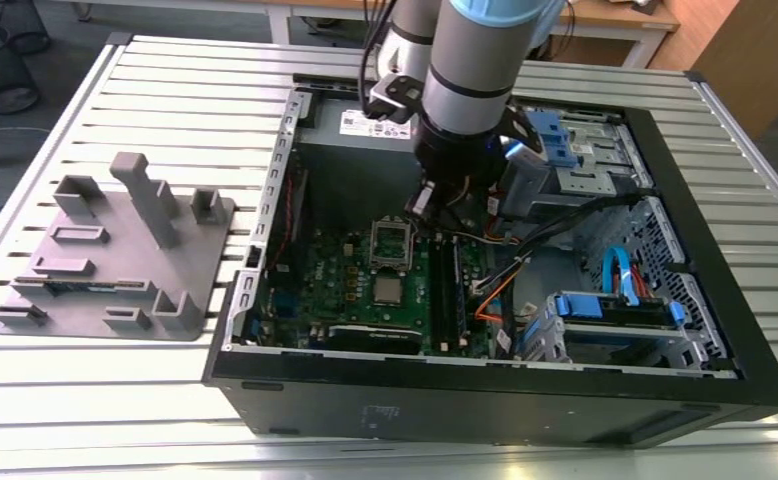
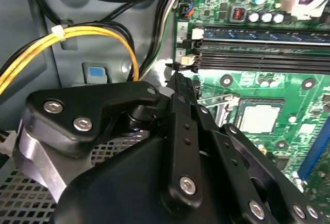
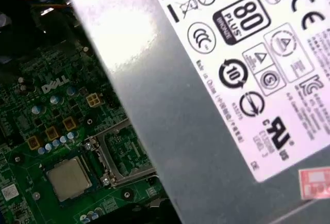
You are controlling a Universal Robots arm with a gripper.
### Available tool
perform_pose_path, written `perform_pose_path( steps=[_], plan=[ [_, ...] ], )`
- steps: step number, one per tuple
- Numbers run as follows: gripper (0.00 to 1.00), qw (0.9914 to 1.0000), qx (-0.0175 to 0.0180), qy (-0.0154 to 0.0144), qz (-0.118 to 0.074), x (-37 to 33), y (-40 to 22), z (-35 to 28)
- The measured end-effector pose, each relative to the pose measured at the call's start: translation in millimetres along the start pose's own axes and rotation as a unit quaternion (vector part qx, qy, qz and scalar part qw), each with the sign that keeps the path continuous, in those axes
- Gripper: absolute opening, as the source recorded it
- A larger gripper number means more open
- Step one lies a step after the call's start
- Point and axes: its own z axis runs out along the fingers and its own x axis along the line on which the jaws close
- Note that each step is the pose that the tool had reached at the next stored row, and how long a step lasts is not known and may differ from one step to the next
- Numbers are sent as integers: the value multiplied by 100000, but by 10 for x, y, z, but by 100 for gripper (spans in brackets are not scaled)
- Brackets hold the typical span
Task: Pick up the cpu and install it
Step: 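Close the cpu cover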
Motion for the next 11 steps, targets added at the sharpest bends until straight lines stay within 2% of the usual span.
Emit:
perform_pose_path(
  steps=[7,11],
  plan=[
    [11,100000,-2,-8,95,-27,40,61],
    [11,100000,1,5,99,-25,46,60]
  ],
)
